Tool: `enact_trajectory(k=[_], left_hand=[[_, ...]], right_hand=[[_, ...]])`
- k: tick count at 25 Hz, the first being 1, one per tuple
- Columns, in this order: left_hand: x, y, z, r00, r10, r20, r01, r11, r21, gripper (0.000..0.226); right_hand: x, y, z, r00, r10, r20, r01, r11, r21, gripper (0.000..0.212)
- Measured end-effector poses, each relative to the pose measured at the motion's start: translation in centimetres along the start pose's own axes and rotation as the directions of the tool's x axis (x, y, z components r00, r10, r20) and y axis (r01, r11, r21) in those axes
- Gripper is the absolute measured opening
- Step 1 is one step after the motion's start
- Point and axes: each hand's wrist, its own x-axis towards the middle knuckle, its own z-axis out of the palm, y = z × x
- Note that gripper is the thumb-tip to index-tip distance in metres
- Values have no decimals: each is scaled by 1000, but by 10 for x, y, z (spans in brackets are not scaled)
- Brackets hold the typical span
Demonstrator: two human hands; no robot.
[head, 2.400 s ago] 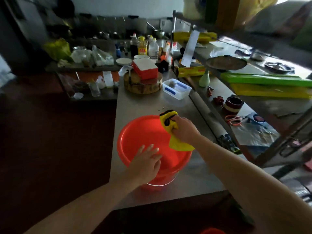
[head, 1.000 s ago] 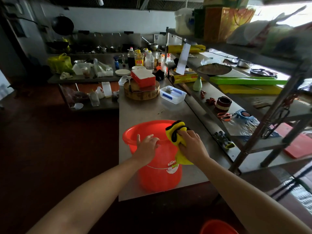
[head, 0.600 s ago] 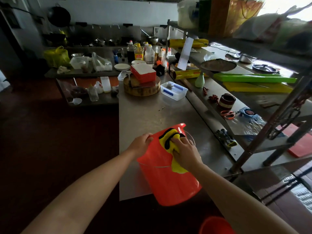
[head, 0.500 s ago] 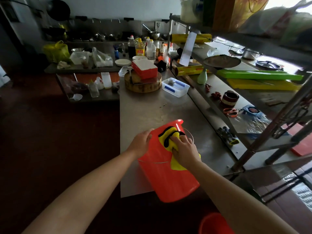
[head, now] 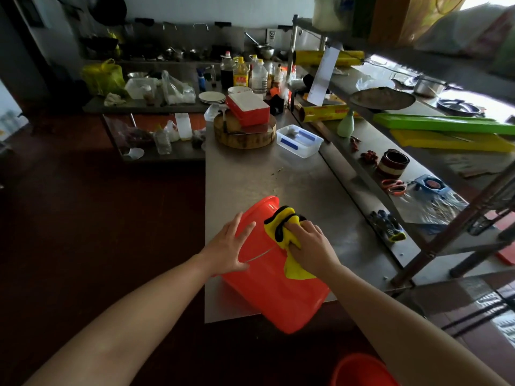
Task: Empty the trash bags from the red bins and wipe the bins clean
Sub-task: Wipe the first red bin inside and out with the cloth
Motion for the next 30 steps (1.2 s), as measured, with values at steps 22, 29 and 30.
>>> enact_trajectory(k=[22, 29, 30], left_hand=[[8, -27, -12, 957, -178, -228, 225, 954, 200, 59], [34, -2, -13, 973, -189, -136, 193, 981, 14, 69], [38, -5, -16, 977, -173, -128, 175, 985, -2, 70]], right_hand=[[17, -25, 31, 990, 29, 137, 12, 957, -290, 50], [13, -17, 20, 989, 55, 140, -15, 962, -272, 50], [12, -16, 19, 990, 57, 131, -20, 964, -264, 51]])
